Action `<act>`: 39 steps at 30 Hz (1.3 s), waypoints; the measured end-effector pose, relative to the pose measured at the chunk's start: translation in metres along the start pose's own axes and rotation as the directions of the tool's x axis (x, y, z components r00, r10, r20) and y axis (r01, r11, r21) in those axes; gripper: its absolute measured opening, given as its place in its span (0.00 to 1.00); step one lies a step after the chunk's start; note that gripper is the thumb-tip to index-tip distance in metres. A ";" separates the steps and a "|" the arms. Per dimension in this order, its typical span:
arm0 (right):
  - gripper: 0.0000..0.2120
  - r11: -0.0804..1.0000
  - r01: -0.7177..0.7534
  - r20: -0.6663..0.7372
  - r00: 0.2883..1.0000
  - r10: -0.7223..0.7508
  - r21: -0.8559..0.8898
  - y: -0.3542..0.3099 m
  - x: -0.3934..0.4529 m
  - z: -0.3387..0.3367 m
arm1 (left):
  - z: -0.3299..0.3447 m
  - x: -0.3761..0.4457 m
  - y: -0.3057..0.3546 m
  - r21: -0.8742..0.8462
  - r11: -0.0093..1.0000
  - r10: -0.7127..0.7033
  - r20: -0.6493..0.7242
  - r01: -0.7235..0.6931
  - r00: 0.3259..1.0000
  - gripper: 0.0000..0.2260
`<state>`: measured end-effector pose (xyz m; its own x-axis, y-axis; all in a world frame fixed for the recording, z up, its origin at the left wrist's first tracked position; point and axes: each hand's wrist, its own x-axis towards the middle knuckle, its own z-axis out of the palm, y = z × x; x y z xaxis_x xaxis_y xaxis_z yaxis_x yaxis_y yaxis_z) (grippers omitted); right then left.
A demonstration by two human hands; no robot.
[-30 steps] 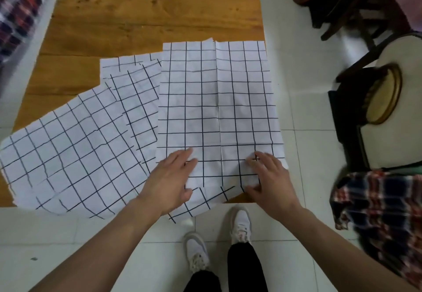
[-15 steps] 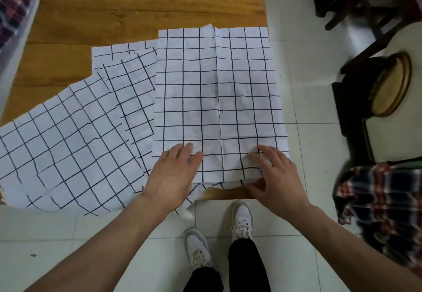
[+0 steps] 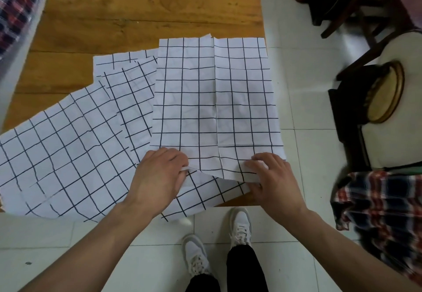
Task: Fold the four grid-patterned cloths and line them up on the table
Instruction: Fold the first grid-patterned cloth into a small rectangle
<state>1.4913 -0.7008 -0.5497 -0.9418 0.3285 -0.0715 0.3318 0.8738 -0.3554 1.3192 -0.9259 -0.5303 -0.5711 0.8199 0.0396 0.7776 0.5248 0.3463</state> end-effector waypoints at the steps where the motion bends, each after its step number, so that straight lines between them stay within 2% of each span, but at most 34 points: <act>1: 0.19 1.000 0.001 -0.041 0.999 -0.001 -0.007 0.000 0.002 -0.004 | -0.005 0.001 0.001 -0.002 1.000 -0.010 -0.011 0.010 1.000 0.03; 4: 0.09 1.000 -0.013 -0.125 0.992 0.014 0.013 -0.001 0.009 -0.025 | -0.024 0.006 0.002 0.008 0.998 -0.058 -0.030 0.058 0.998 0.06; 6: 0.07 1.000 -0.019 -0.143 0.989 0.023 0.025 -0.004 0.013 -0.044 | -0.042 0.007 0.004 -0.002 0.997 -0.074 -0.032 0.074 0.997 0.04; 11: 0.06 0.997 -0.019 -0.134 0.991 0.028 0.068 -0.020 0.015 -0.099 | -0.098 0.009 0.013 -0.016 0.998 -0.059 -0.028 0.059 0.998 0.11; 14: 0.06 0.998 -0.028 -0.154 0.987 0.038 0.064 -0.037 0.013 -0.133 | -0.135 0.011 0.020 0.014 0.998 -0.054 -0.017 0.054 0.998 0.04; 16: 0.06 0.997 -0.019 -0.160 0.987 0.031 0.076 -0.049 0.012 -0.153 | -0.159 0.007 0.025 0.018 0.997 -0.072 0.003 0.072 0.997 0.06; 20: 0.06 0.997 -0.015 -0.134 0.991 0.026 0.082 -0.077 0.008 -0.178 | -0.195 -0.009 0.032 0.048 0.991 -0.130 0.120 0.125 0.984 0.02; 22: 0.06 0.996 -0.023 -0.100 0.995 0.032 0.092 -0.085 0.005 -0.182 | -0.204 -0.018 0.034 0.050 0.988 -0.152 0.190 0.145 0.970 0.03; 29: 0.05 0.990 -0.065 0.016 0.998 0.063 0.129 -0.079 0.011 -0.168 | -0.205 -0.026 0.009 0.071 0.972 -0.234 0.290 0.223 0.928 0.07; 37: 0.04 0.977 -0.095 0.064 0.994 0.084 0.192 -0.052 0.084 -0.149 | -0.189 0.030 -0.023 -0.023 0.938 -0.335 0.187 0.345 0.923 0.07; 39: 0.03 0.973 -0.110 0.075 0.992 0.097 0.203 -0.037 0.119 -0.128 | -0.165 0.062 -0.045 -0.027 0.935 -0.343 0.176 0.352 0.923 0.06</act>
<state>1.3736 -0.6477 -0.4261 -0.9068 0.3835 -0.1752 0.4154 0.7413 -0.5271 1.2051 -0.9366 -0.3890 -0.7472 0.6170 -0.2469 0.5191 0.7739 0.3629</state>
